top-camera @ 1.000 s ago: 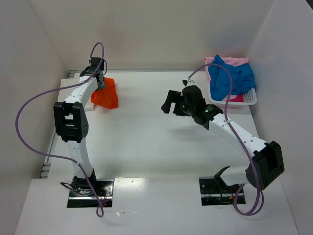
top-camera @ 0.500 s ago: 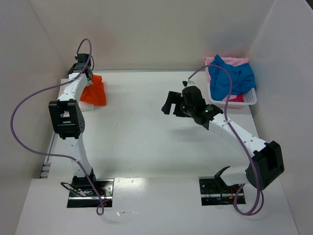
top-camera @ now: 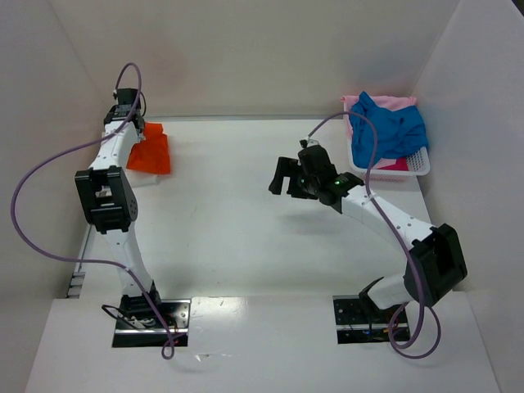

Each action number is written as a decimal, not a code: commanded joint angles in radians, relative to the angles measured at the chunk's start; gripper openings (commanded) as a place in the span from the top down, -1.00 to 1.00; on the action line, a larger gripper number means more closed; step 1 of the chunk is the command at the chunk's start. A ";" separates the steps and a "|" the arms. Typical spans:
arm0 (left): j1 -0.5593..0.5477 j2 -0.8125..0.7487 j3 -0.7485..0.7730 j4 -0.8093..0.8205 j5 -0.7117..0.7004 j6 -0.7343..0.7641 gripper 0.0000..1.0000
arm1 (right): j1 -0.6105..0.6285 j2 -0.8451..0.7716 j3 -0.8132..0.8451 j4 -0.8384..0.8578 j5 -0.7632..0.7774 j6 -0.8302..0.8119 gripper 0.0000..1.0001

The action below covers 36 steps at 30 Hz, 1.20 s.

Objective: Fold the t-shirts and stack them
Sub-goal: Put the neatly folded tshirt into the corner of the board with the left arm

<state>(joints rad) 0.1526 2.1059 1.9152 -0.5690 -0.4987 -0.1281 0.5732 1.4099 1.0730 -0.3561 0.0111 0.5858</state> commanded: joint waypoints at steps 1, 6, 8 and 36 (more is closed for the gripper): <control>0.025 -0.049 0.022 0.027 -0.008 0.010 1.00 | 0.002 0.015 0.048 0.008 -0.005 -0.007 -1.00; 0.041 -0.046 0.022 0.027 -0.021 0.010 1.00 | 0.002 0.024 0.048 0.008 -0.011 -0.007 -1.00; 0.041 -0.037 0.013 0.027 -0.050 0.010 1.00 | 0.002 0.028 0.048 0.008 -0.011 -0.007 -1.00; 0.099 0.077 0.070 0.046 -0.142 -0.003 -0.35 | 0.002 0.106 0.087 0.017 -0.023 0.002 -1.00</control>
<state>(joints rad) 0.2512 2.1780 1.9339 -0.5505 -0.5949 -0.1265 0.5732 1.5046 1.1130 -0.3532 -0.0135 0.5861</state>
